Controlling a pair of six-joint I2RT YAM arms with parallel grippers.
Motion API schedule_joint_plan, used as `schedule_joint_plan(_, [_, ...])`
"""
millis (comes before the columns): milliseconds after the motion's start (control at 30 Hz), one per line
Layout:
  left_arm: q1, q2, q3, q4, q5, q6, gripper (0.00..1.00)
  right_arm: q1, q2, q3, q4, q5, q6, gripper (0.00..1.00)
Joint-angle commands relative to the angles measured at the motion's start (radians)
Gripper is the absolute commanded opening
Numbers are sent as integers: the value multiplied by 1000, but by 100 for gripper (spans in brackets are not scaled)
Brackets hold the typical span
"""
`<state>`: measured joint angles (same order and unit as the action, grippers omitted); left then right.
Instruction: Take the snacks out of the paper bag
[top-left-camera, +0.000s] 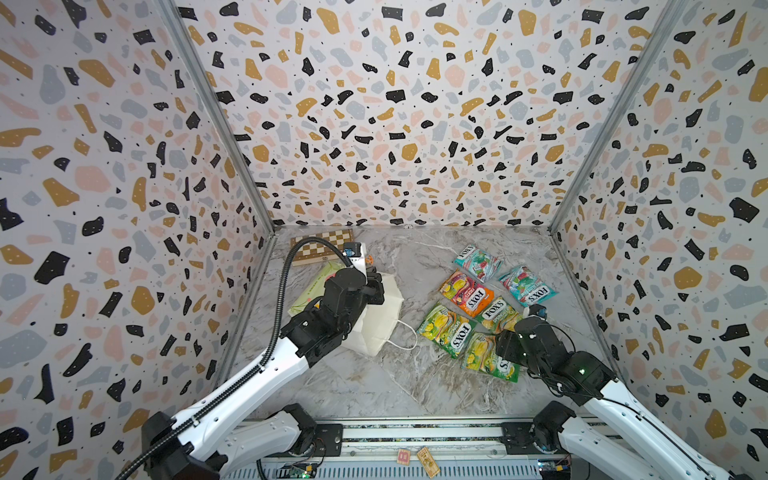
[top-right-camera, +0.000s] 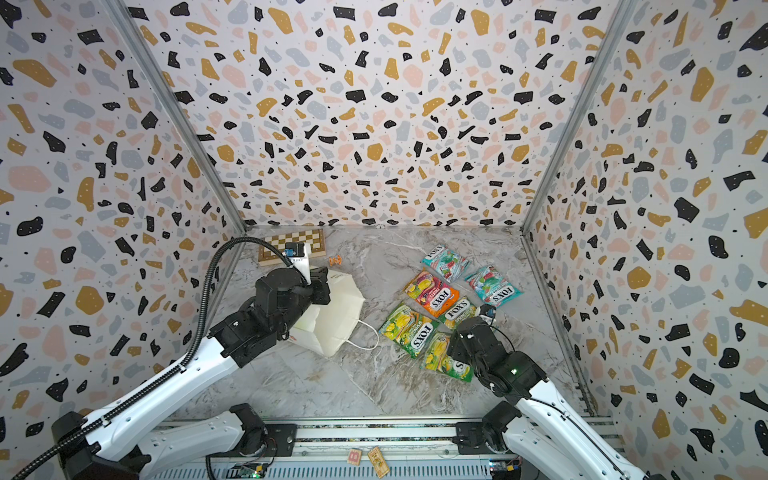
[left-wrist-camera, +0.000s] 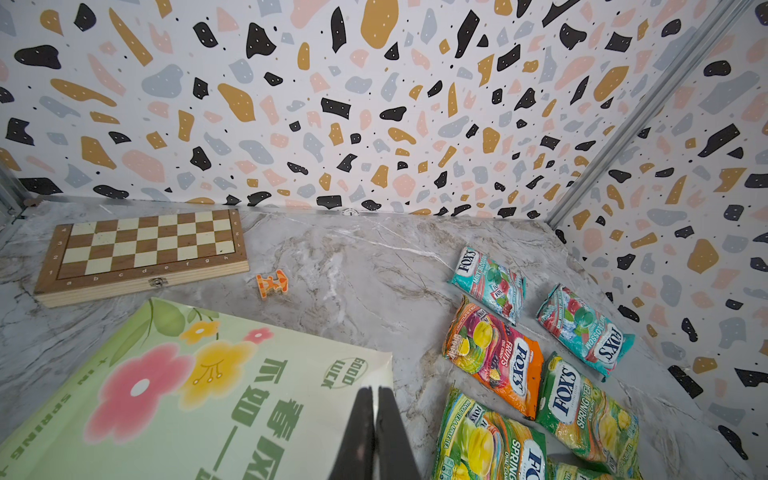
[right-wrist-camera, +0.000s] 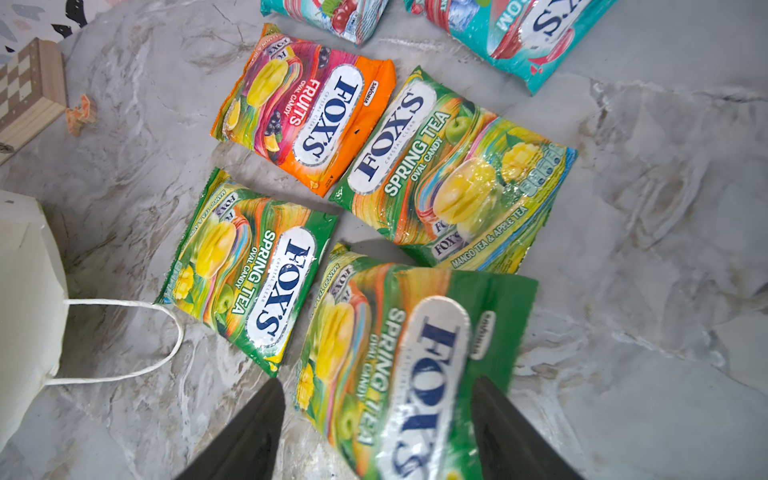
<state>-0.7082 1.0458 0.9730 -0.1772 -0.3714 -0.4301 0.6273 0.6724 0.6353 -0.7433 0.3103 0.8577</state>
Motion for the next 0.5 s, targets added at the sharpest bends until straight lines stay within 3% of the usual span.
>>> schedule_joint_plan(0, [-2,-3,24,54,3,8,0,6,1,55,-22,83,3,74])
schedule_joint_plan(167, [-2,5,33,63,13,10,0,6,13,58,17,121,-37,76])
schedule_joint_plan(467, [-2,37,114,76,47,18,0,6,50,36,184,40,-180,77])
